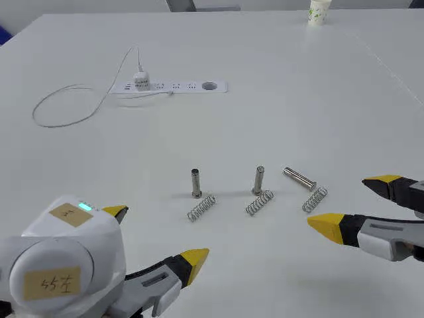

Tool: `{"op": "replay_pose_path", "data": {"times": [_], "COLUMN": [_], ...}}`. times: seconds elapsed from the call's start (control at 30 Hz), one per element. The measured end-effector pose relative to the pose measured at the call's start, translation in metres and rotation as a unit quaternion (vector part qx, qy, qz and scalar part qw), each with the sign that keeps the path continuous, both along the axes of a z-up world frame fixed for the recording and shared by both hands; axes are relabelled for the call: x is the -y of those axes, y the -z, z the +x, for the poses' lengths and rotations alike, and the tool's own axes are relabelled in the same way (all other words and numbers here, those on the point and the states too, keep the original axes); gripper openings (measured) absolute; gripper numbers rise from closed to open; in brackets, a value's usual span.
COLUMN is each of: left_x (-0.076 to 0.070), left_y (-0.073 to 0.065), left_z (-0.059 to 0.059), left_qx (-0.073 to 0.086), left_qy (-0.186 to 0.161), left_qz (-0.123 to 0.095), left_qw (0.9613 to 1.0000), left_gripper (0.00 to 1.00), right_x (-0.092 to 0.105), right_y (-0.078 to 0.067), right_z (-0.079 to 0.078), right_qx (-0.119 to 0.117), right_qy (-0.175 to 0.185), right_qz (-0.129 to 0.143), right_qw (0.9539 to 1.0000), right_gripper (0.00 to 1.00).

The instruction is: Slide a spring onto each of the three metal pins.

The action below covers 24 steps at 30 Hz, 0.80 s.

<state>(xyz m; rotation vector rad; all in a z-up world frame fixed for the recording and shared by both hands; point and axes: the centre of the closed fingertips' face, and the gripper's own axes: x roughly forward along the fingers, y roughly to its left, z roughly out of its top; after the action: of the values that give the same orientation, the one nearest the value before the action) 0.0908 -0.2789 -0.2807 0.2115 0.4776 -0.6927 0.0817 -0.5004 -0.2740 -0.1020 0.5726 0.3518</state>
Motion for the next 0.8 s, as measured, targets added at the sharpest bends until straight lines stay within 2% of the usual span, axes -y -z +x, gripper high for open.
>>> {"op": "replay_pose_path", "data": {"times": [0.2, 0.3, 0.4, 0.53, 0.63, 0.8], "left_x": [0.007, 0.009, 0.011, 0.013, 0.015, 0.019], "left_y": [-0.004, -0.005, -0.005, -0.006, -0.006, -0.006], "left_z": [0.0, 0.0, -0.001, -0.001, -0.001, -0.003], "left_qx": [0.001, 0.005, 0.002, 0.001, 0.002, 0.0], "left_qy": [0.007, 0.01, 0.014, 0.016, 0.019, 0.025], "left_qz": [-0.019, -0.021, -0.024, -0.03, -0.031, -0.033], "left_qw": [0.9998, 0.9997, 0.9996, 0.9994, 0.9993, 0.9991], "left_gripper": [0.8, 0.82, 0.84, 0.87, 0.89, 0.92], "right_x": [0.006, 0.008, 0.009, 0.01, 0.008, 0.007], "right_y": [-0.002, -0.004, -0.004, 0.0, 0.002, 0.01], "right_z": [0.015, 0.023, 0.032, 0.045, 0.052, 0.064], "right_qx": [-0.005, -0.007, -0.009, -0.014, -0.023, -0.035], "right_qy": [-0.001, -0.002, -0.005, -0.011, -0.012, -0.016], "right_qz": [0.003, 0.004, 0.005, -0.002, 0.013, 0.021], "right_qw": [1.0, 1.0, 0.9999, 0.9998, 0.9996, 0.9991], "right_gripper": [0.59, 0.54, 0.51, 0.48, 0.46, 0.43]}}
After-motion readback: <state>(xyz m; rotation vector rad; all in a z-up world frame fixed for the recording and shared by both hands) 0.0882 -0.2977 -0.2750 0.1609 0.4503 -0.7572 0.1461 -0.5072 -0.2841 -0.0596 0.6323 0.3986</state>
